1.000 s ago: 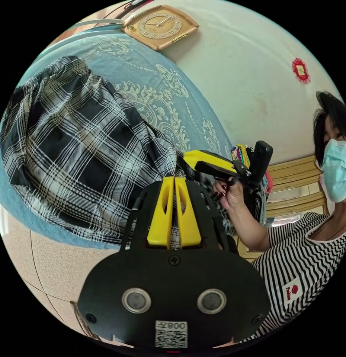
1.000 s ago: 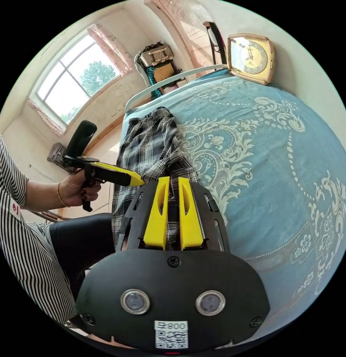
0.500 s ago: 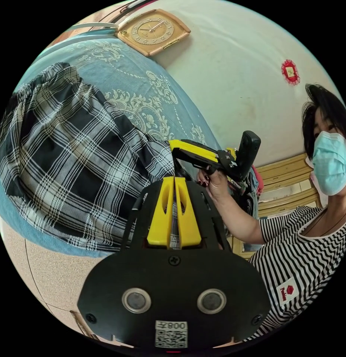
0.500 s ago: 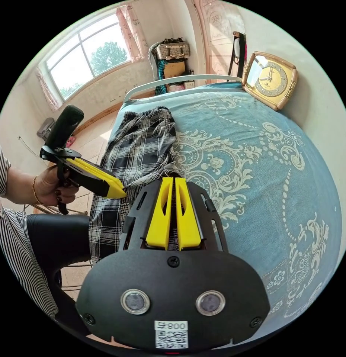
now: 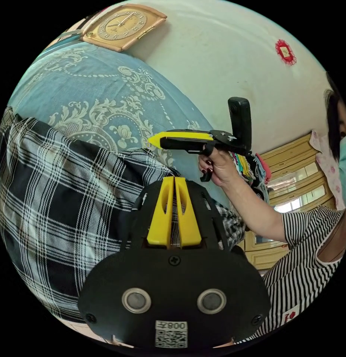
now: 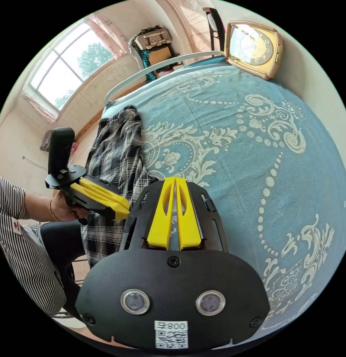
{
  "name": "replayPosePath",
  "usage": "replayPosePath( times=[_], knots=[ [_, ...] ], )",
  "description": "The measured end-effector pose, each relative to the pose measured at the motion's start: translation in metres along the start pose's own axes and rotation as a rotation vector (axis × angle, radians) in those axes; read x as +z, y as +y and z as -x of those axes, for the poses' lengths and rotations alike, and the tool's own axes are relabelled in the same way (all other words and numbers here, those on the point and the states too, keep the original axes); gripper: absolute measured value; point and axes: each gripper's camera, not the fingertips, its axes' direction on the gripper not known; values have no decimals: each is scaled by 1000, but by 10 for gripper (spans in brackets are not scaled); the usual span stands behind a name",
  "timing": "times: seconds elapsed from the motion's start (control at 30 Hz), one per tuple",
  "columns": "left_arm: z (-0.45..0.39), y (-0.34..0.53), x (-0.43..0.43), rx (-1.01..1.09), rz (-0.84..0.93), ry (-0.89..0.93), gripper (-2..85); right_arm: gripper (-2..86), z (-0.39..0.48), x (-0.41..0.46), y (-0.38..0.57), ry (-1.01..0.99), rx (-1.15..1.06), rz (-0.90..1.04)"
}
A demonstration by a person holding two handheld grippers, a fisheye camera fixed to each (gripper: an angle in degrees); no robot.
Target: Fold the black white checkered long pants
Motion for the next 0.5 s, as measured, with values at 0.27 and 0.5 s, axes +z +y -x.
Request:
replayPosePath(
  times=[0.27, 0.5],
  knots=[
    [-11, -24, 18, -2, 11, -17, 8, 26, 0, -44, 15, -66, 57, -55],
    [-27, -38, 24, 31, 5, 13, 14, 66, 45, -78, 97, -15, 205, 44]
  ],
)
